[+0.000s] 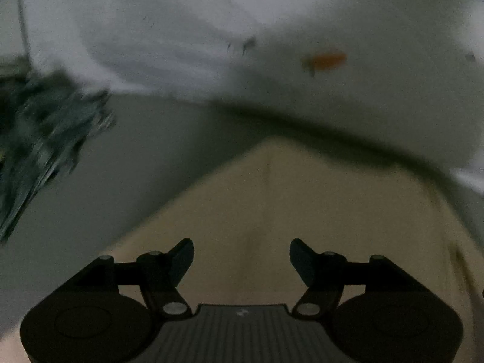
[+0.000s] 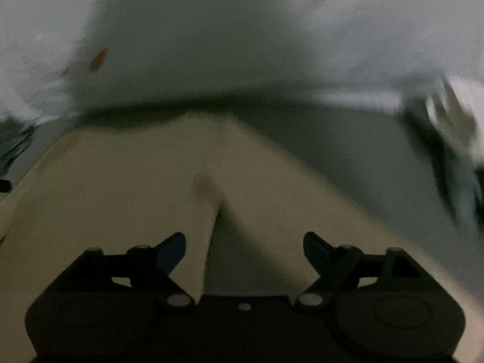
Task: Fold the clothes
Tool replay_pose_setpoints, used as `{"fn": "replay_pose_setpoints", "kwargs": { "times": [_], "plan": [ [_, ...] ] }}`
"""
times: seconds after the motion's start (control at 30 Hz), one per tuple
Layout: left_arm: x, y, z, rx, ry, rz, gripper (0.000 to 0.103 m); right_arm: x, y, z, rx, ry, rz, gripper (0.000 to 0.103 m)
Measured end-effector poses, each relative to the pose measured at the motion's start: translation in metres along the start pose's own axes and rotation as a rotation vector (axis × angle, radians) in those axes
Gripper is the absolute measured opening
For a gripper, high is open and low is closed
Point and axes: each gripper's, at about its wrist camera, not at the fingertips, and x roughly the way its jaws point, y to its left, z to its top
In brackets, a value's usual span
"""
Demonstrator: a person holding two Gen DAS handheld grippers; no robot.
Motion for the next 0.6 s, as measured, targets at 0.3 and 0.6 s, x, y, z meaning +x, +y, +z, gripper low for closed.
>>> {"fn": "replay_pose_setpoints", "kwargs": {
  "times": [0.3,0.6],
  "plan": [
    [-0.088,0.031,-0.136,-0.099,0.153,-0.049,0.071,-0.086,-0.006,-0.101,0.1,0.154,0.092,0.022],
    [-0.122,0.049,-0.163,-0.186,0.113,-0.194,0.005,-0.119,-0.008,-0.108,0.175,0.086,0.125,0.002]
  ]
}}
